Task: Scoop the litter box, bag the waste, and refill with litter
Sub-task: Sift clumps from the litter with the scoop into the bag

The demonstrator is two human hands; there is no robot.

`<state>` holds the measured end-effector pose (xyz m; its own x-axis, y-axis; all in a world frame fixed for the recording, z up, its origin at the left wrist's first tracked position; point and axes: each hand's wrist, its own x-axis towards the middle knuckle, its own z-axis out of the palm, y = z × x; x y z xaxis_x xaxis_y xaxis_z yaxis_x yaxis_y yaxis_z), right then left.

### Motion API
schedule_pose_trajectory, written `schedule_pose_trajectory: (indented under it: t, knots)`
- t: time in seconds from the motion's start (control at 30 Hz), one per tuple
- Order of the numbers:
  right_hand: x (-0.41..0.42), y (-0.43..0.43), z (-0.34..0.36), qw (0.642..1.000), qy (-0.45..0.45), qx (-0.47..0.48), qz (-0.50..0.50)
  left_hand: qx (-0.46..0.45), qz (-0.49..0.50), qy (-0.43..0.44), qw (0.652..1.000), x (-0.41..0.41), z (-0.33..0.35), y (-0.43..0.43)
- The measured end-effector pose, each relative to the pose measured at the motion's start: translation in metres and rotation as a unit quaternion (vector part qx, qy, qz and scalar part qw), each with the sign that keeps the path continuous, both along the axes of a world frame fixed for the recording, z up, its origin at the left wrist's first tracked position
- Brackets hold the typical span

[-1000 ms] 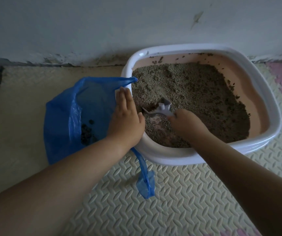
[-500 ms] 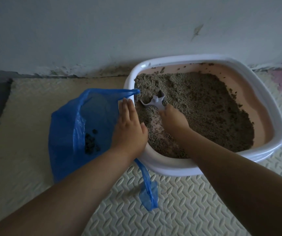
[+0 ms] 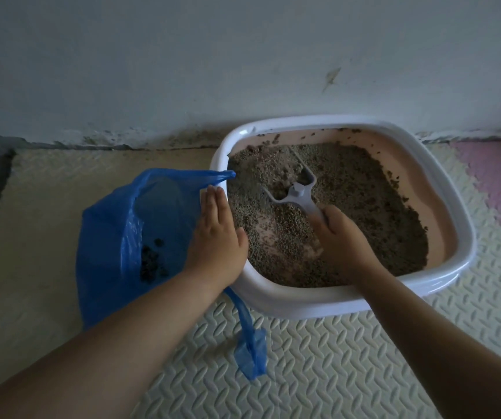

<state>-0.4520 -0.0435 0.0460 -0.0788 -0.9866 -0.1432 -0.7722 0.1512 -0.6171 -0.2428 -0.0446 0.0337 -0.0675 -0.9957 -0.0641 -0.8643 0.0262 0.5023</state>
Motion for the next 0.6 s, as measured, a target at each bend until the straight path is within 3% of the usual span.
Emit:
schedule_pose_trajectory:
  t: [0.33, 0.6]
  knots:
    - [-0.006, 0.021, 0.000, 0.998, -0.039, -0.025, -0.034, -0.014, -0.006, 0.008, 1.000, 0.002, -0.003, 0.000]
    - [-0.005, 0.026, 0.001, 0.999, -0.021, -0.048, -0.012, -0.012, -0.003, 0.009, 1.000, 0.003, -0.002, 0.001]
